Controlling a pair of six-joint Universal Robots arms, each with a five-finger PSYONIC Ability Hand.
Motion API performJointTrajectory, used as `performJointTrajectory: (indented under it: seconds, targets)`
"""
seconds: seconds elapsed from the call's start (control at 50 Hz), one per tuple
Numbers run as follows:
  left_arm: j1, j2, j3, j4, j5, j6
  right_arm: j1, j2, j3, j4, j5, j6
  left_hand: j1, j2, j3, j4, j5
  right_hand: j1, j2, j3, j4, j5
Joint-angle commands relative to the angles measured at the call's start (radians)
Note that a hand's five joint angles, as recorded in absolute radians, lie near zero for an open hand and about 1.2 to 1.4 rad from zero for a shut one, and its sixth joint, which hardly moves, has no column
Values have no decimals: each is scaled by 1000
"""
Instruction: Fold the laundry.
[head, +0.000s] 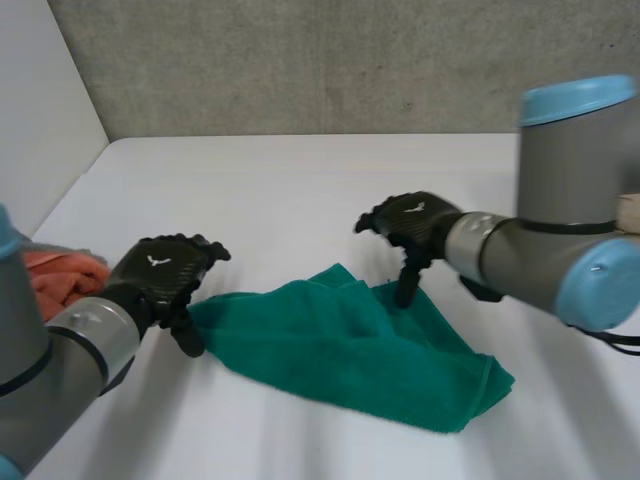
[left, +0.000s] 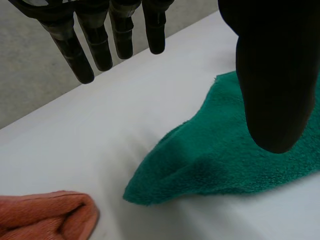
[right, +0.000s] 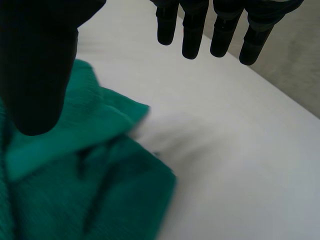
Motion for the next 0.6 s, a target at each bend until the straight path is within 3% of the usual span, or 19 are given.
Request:
performJointTrajectory:
  seconds: [0.02, 0.28, 0.32, 0.34, 0.38, 0.48, 0.6]
  targets:
    - [64, 100, -69, -1, 20, -31, 118, 162, -166, 30, 83, 89, -28, -26, -36, -25, -14, 48, 12, 67, 59, 84]
    - [156, 202, -155, 0, 88, -37, 193, 328, -257, -75, 161, 189, -40, -38, -47, -37, -26, 209, 173, 228, 220, 245]
    - [163, 206, -158, 0, 91, -37, 195, 328, -254, -92, 165, 204, -40, -38, -47, -37, -26, 440, 404, 459, 452, 476]
    - [171, 209, -162, 0, 94, -37, 195, 323, -253, -109, 166, 224, -43, -41, -50, -40, -29, 866, 829, 885, 877, 902]
    - [174, 209, -165, 0, 96, -37, 193, 316, -253, -128, 163, 243, -49, -47, -56, -45, -35, 1119, 1083, 1138, 1131, 1156]
    - [188, 202, -162, 3, 99, -37, 192, 267, -242, -164, 132, 258, -75, -73, -83, -72, -61, 1120, 1084, 1139, 1131, 1156]
    - [215, 201, -141, 13, 96, -40, 169, 106, -228, -164, 112, 241, -91, -89, -98, -87, -76, 1120, 1084, 1139, 1131, 1156]
